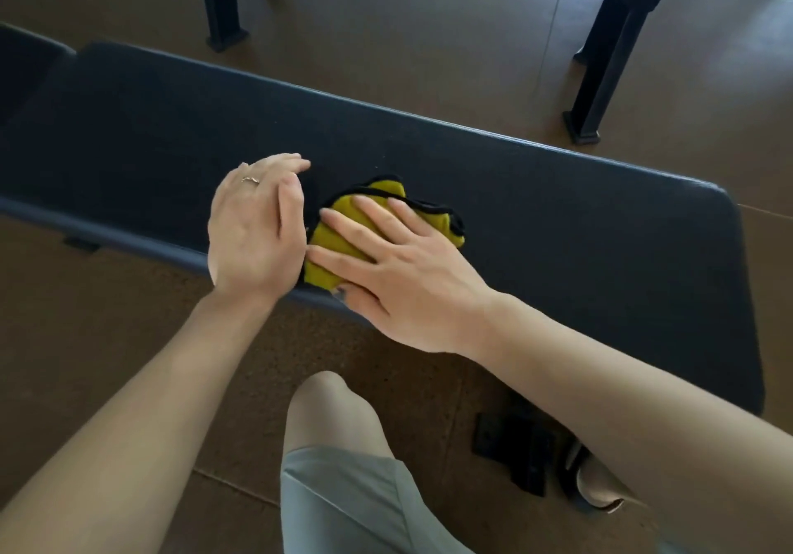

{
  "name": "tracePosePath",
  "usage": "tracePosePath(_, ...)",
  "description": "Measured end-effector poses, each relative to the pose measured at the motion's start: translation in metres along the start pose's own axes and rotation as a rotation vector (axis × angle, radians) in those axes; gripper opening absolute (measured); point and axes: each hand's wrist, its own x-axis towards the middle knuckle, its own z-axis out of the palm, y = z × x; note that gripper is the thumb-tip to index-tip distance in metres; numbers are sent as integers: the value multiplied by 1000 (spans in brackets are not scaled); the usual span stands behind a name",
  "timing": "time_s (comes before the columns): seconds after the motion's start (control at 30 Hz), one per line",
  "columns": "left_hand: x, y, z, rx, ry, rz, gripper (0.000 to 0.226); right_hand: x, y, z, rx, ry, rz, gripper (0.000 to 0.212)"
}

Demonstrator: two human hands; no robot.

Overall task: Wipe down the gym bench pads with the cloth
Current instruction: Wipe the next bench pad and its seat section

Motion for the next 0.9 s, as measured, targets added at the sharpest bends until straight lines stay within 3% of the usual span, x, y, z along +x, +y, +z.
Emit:
tracePosePath(0.27,-2,5,3,67,-22,-16,47,-123,23,-6,-96,-90,25,58)
tracePosePath(0.4,-2,7,4,78,-32,-21,46,-65,17,-5,5,-70,39,57)
tracePosePath(0.57,-1,5,0,104,-56,4,51,35,7,-11,109,-25,285,55)
tracePosePath(0.77,-1,8,0,80,-25,-18,43,-65,-13,-7,67,-73,193,56)
tracePosePath(0.9,-2,6,1,85,-36,-23,44,-47,3,-7,89,-46,138,53)
